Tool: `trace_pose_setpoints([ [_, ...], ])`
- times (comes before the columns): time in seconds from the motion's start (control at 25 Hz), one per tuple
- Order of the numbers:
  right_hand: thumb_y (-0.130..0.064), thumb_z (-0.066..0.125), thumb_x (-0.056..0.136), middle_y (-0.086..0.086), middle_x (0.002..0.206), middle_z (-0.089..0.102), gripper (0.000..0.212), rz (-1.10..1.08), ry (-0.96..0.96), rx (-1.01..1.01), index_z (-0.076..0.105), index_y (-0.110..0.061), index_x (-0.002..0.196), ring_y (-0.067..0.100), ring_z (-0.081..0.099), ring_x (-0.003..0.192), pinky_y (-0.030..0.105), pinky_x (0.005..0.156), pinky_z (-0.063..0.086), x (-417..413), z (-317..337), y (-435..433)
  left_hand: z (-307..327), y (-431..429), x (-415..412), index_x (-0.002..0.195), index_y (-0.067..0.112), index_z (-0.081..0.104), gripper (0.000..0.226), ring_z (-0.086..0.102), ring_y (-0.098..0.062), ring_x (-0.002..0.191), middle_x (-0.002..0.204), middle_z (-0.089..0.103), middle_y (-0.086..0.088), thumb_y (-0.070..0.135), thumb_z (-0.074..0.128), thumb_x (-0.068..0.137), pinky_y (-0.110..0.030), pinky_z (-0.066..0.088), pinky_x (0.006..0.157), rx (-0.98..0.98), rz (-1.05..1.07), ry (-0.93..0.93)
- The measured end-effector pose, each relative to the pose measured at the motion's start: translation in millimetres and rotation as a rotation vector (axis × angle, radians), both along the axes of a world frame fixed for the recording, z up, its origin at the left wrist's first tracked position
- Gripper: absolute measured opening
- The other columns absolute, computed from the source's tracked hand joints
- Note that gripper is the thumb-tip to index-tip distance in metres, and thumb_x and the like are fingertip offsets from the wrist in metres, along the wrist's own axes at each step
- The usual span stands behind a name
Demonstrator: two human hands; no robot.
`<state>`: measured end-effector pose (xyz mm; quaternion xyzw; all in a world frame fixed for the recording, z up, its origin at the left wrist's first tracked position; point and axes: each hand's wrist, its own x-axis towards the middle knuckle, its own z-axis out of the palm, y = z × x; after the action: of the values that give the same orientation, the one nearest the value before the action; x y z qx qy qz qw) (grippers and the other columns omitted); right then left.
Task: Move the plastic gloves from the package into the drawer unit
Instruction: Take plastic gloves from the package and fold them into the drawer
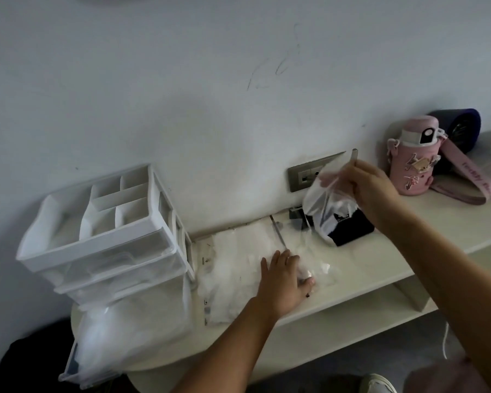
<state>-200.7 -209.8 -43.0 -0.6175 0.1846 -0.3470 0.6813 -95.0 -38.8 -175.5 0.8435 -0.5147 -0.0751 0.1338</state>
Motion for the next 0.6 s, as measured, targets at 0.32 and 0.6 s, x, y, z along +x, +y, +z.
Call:
trace_pose_setpoints([
  [0.32, -0.003, 0.044, 0.078, 0.006, 0.069, 0.069, 0.006, 0.706, 0.107, -0.136, 0.046, 0.001, 0.075, 0.014, 0.064, 0.061, 0.016, 0.055, 0.047, 13, 36, 61, 108, 40, 44, 0.115, 0.009, 0.064, 0.071, 0.062, -0.021, 0.099, 0.106, 0.069, -0.009, 0.064, 0.025, 0.093, -0.033, 0.045, 0.088, -0.694, 0.255, 1.499],
  [0.6, -0.007, 0.047, 0.073, 0.009, 0.056, 0.038, 0.012, 0.851, 0.355, -0.327, 0.042, -0.009, 0.062, 0.014, 0.035, 0.050, 0.028, 0.049, 0.028, 46, 35, 110, 120, 107, 60, 0.130, 0.003, 0.055, 0.104, 0.057, -0.026, 0.116, 0.124, 0.060, -0.016, 0.076, 0.067, 0.057, -0.037, 0.045, 0.099, -0.435, -0.056, 1.466],
])
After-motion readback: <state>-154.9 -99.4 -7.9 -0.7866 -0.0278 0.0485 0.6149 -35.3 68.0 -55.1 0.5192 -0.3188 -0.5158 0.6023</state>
